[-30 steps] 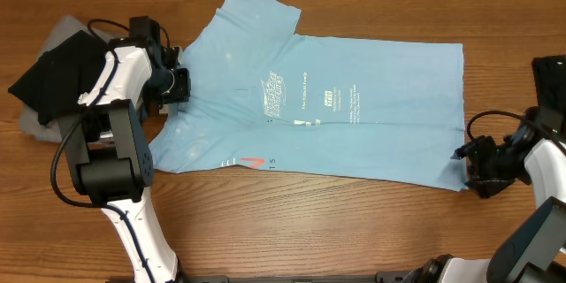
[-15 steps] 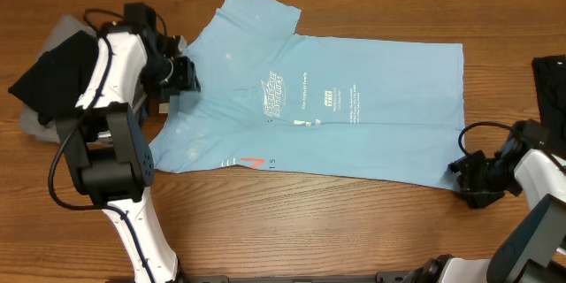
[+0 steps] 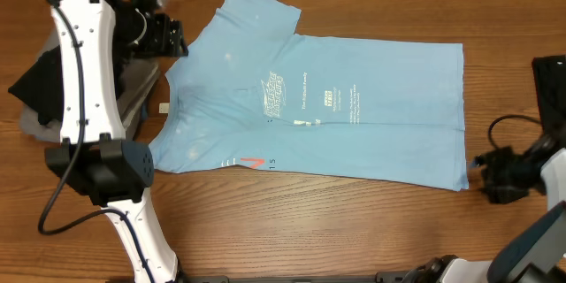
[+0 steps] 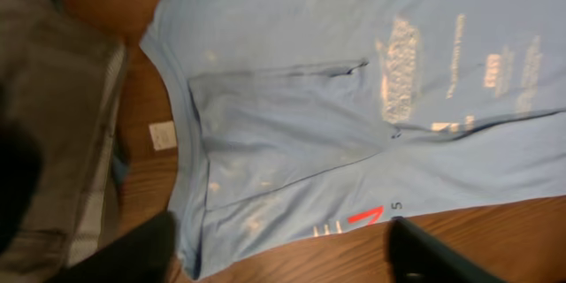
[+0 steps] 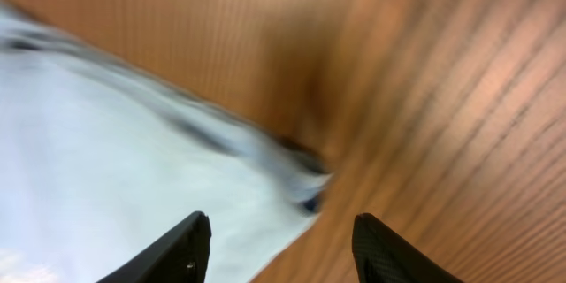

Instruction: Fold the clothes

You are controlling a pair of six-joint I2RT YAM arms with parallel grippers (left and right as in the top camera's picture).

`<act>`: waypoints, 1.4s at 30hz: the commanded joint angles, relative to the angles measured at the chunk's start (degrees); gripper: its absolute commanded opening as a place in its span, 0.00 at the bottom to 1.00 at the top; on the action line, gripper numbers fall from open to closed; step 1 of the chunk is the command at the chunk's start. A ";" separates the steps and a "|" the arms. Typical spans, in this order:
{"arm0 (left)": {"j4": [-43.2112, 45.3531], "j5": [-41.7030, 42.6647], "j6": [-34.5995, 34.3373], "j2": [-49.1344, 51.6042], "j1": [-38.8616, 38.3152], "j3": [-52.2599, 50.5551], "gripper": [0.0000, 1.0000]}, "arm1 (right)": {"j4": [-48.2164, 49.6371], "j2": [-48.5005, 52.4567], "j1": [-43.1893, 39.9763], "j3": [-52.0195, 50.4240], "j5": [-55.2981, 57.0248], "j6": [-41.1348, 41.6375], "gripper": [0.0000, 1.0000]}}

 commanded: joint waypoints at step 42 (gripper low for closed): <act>54.42 -3.48 -22.21 -30.10 10.47 -95.95 0.66 | 7.43 -9.51 3.98 -10.12 -13.18 -13.00 0.54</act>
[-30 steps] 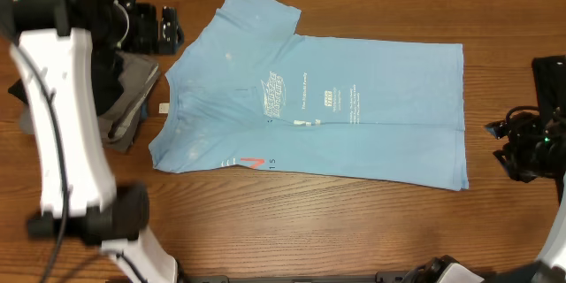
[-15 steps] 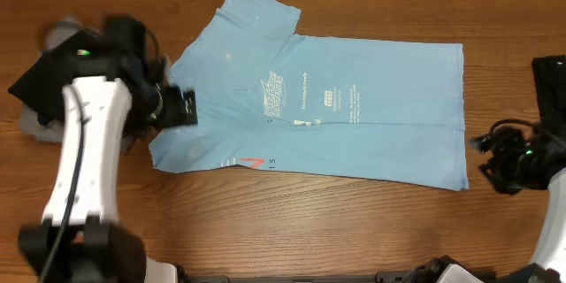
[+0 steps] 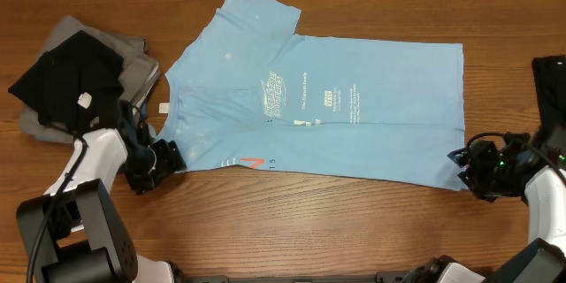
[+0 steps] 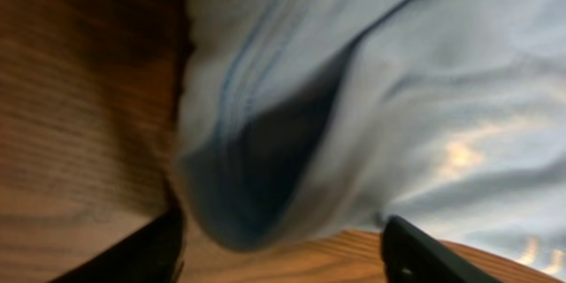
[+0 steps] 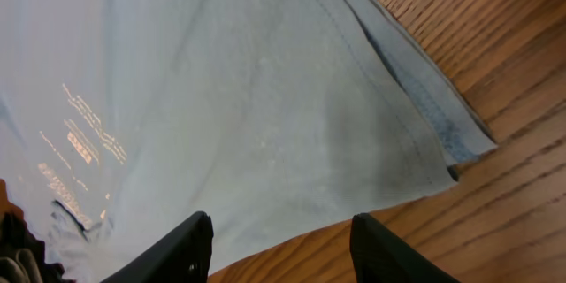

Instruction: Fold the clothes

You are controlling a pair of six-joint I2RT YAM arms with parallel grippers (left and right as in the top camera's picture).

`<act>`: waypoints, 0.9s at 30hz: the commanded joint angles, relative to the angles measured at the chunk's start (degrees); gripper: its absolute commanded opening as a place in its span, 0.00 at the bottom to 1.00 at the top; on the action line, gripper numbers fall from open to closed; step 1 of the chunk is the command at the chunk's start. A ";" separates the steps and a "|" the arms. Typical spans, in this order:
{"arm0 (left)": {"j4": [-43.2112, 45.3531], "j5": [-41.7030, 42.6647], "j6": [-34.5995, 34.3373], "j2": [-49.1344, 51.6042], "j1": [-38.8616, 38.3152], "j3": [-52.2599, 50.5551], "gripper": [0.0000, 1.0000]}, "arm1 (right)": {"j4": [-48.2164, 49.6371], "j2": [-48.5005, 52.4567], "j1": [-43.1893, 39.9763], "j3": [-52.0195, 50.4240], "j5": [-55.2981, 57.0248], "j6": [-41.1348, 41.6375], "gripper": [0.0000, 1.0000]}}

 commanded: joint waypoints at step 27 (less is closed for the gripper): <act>5.38 1.40 -0.63 -0.13 0.22 -5.55 0.08 | 6.45 12.17 0.48 -3.19 8.17 10.80 0.45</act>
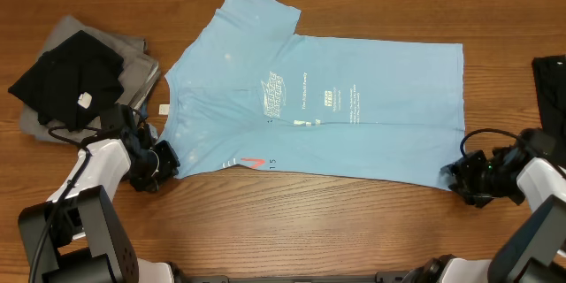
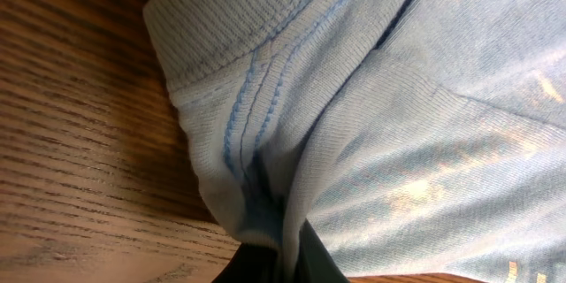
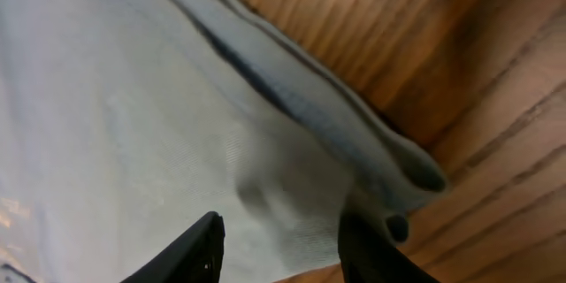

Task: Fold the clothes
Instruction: 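Grasp both lower hem corners and tug the shirt outward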

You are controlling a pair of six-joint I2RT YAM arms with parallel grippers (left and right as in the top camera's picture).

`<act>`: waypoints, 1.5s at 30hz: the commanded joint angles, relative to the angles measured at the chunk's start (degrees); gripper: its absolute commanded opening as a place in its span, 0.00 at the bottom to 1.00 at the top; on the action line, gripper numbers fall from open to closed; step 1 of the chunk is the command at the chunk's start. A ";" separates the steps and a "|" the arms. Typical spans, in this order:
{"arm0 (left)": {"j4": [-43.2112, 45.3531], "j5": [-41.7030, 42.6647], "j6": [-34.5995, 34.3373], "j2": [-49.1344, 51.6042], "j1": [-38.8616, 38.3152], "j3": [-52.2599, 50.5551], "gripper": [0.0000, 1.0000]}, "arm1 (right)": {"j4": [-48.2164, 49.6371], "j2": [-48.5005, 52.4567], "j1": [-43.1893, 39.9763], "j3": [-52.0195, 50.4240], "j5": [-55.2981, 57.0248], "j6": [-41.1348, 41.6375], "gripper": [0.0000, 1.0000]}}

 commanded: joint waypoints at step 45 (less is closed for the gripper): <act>-21.77 5.14 5.84 1.14 1.42 0.20 1.00 | -3.37 -1.27 -4.61 8.52 12.57 7.41 0.34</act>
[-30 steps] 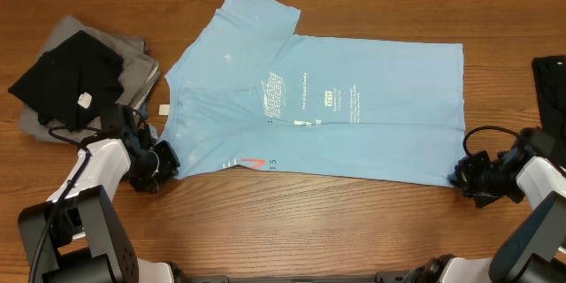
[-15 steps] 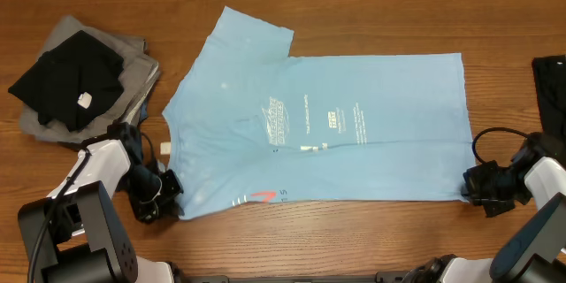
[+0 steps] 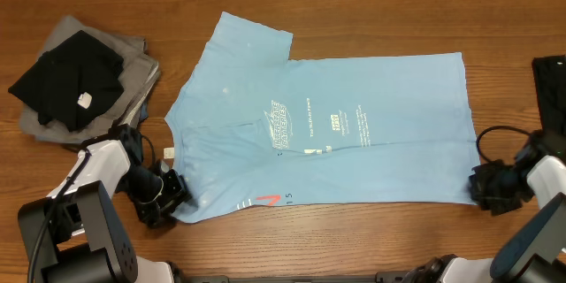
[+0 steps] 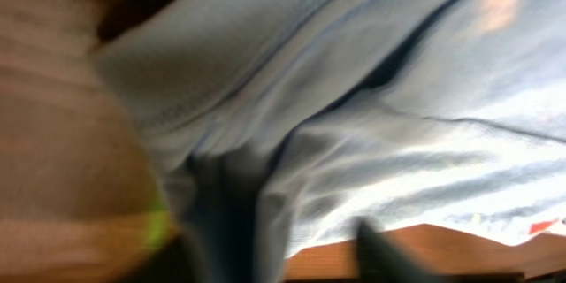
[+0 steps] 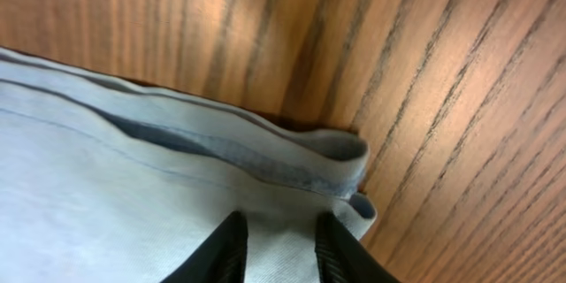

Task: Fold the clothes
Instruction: 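Grasp both lower hem corners and tug the shirt outward, then release the hem and raise both grippers away from the shirt, then move both grippers to the shirt's top corners and grasp them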

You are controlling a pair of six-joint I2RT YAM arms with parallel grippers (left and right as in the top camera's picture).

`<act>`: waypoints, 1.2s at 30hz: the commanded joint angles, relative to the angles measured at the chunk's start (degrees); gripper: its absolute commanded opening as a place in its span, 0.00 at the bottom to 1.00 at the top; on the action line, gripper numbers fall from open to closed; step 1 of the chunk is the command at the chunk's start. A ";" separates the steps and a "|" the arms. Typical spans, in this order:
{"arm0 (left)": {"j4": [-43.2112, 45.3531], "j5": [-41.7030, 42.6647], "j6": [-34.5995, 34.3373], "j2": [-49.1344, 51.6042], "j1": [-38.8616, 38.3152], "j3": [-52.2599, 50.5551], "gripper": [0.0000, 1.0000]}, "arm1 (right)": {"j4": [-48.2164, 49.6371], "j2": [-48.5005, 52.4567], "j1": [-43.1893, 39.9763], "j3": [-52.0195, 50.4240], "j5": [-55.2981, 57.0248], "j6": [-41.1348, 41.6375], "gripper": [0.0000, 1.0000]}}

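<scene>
A light blue T-shirt (image 3: 327,133) lies flat on the wooden table, collar to the left and hem to the right. My left gripper (image 3: 168,199) is at its near left corner. The left wrist view is blurred; the left gripper (image 4: 265,248) has its fingers wide apart, with a fold of blue fabric (image 4: 292,124) between them. My right gripper (image 3: 485,190) is at the near right hem corner. In the right wrist view the right gripper (image 5: 279,230) has its fingers close together, pinching the hem fabric (image 5: 265,155).
A pile of grey and black clothes (image 3: 75,75) lies at the back left. Another black item (image 3: 553,80) shows at the right edge. A small white tag (image 3: 171,152) lies on the wood beside the collar. Bare table (image 3: 354,239) runs along the front.
The shirt lies nearer the front edge and a little further right. Both grippers have moved toward the front with its corners. The left fingers, shut on the sleeve edge before, now stand apart. The right fingers have narrowed.
First my left arm was raised over the clothes pile and my right gripper was open beside the hem corner. Then both grippers stood open at the shirt's near corners. Then the left was shut on the fabric. Now the shirt sits closer to the front edge.
</scene>
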 commanded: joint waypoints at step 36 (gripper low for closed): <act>12.13 -1.84 10.75 24.44 -18.64 62.05 0.96 | 2.82 1.29 12.26 28.74 -30.40 -13.92 0.80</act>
